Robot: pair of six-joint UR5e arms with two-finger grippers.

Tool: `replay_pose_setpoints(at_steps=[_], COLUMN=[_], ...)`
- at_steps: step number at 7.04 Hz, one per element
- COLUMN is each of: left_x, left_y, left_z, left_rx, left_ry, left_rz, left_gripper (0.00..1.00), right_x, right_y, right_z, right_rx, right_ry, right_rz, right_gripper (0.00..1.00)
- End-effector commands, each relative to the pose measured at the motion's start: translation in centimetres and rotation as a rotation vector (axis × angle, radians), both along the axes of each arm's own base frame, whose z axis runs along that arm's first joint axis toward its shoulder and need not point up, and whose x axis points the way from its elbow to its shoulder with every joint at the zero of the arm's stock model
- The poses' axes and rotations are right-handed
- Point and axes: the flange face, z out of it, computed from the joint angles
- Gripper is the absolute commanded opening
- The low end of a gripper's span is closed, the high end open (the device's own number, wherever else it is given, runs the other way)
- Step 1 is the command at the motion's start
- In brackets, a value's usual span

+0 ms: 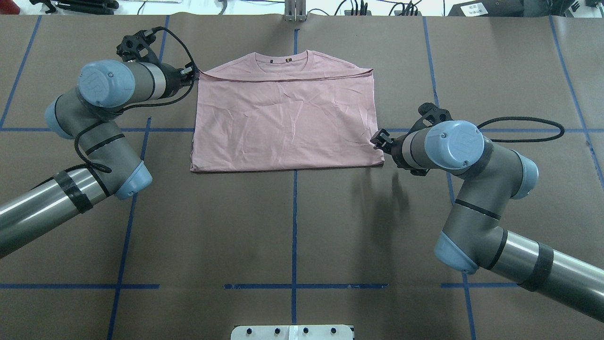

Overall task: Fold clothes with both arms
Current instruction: 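Move the right gripper to the folded shirt's corner nearest it and grasp it, then drag the folded shirt toward the robot with the right gripper, rotating it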

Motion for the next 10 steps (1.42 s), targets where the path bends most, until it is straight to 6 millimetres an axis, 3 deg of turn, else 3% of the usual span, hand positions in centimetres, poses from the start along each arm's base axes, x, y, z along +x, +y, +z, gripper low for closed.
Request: replay_pose_setpoints(at_steps=[1,3,5,6,7,8,10], left_x=[-3.2,-4.1,-4.3,-4.4,-4.6,-4.6,-4.7], left_y=[-0.8,-0.4,-0.2,0.0,0.1,0.1,0.4], left_z=[0.8,0.5,-0.4,-0.9,-1.4,-1.4,-2.3], left_rx=[0.002,0.008,0.019,0.026,0.033,0.032,-0.003], left_ry=[-0.004,0.005,0.017,0.026,0.032,0.033,0.089], left_rz=[-0.044,-0.05,-0.05,-0.051,-0.051,-0.052,-0.078], left_gripper=[0.34,0.34,0.34,0.34,0.34,0.35,0.36], right_x=[-0.9,-1.9,-3.3,-3.2,-3.1,-3.3,-2.8], right_y=[-0.2,-0.9,-1.0,-1.0,-1.0,-1.5,-1.3], right_z=[-0.2,-1.6,0.3,0.1,-0.2,-1.6,-2.0], right_rx=[-0.009,-0.001,-0.02,-0.017,-0.015,-0.018,-0.015], right_ry=[-0.002,-0.011,0.02,0.015,0.009,-0.009,-0.024], right_rz=[0.001,0.003,-0.008,-0.006,-0.006,0.005,-0.002], right_gripper=[0.81,0.81,0.75,0.71,0.44,0.0,0.0])
